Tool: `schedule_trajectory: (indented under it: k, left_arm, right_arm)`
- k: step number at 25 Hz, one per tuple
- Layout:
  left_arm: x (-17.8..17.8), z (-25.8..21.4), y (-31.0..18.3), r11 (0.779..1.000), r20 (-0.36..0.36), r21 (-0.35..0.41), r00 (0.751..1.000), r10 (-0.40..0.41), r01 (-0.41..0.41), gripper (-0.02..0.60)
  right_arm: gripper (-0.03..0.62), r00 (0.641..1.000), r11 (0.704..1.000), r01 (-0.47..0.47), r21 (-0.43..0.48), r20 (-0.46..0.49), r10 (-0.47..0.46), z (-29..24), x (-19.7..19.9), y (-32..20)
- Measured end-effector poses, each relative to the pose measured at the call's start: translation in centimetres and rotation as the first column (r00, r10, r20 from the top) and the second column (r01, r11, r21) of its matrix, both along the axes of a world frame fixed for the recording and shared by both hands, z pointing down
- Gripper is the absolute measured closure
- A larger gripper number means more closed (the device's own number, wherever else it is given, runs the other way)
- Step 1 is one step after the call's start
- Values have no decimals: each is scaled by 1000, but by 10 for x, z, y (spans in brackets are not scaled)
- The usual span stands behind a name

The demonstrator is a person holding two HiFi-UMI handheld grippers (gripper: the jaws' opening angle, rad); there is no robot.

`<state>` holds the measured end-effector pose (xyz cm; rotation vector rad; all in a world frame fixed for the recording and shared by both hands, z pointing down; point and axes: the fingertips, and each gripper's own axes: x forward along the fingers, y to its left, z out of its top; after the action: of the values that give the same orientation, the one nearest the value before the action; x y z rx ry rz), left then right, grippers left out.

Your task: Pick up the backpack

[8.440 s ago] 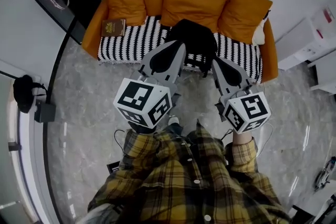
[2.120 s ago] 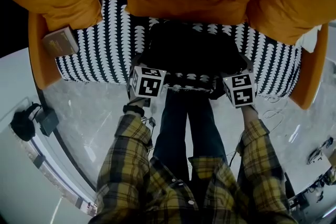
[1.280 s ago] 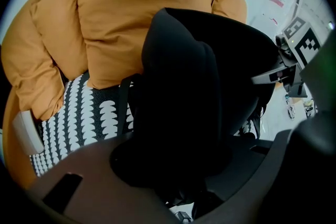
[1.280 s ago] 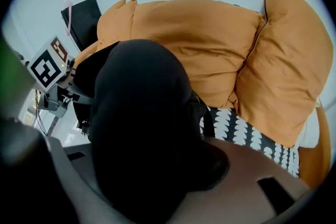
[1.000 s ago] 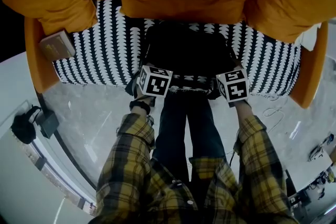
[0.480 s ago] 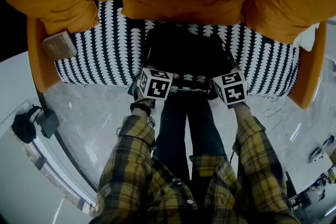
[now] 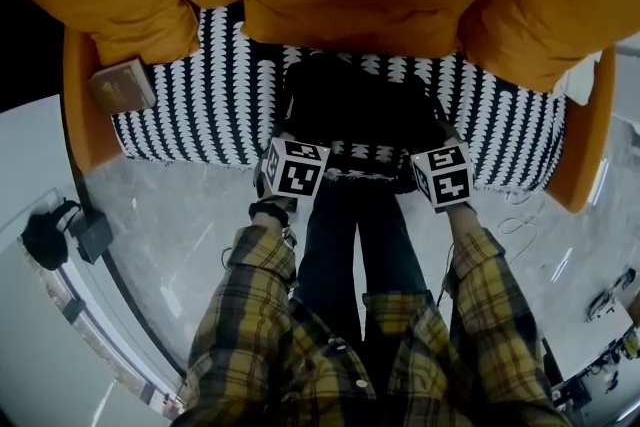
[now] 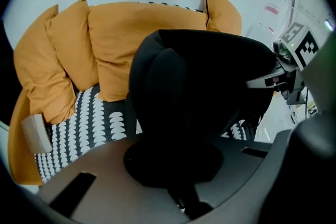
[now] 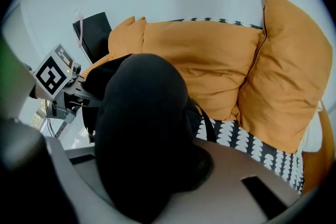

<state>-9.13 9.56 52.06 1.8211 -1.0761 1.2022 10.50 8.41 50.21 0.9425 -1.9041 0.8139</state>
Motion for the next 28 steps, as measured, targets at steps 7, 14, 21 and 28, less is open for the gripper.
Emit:
schedule_trajectory:
  k: [7,14,21,28]
  left_arm:
    - [3,-25,1,999,-20,27,1000,-20,21,548]
    - [5,-50,3,998,-23,46,999,-29,30,548]
    - [4,-74,-1,996,-22,79,999,-32,33,548]
    - [0,-105,0,994,-36,95,998,-47,51,548]
  right_arm:
    - [565,1000,999,-21,28,8,20,-19,5,0]
    - [565,1000,998,-27,51,16,27,-42,6,0]
    - [565,999,996,-47,73,26,45,-65,6,-1]
    - [565,998,995,-49,90,40,45,-96,2,-4]
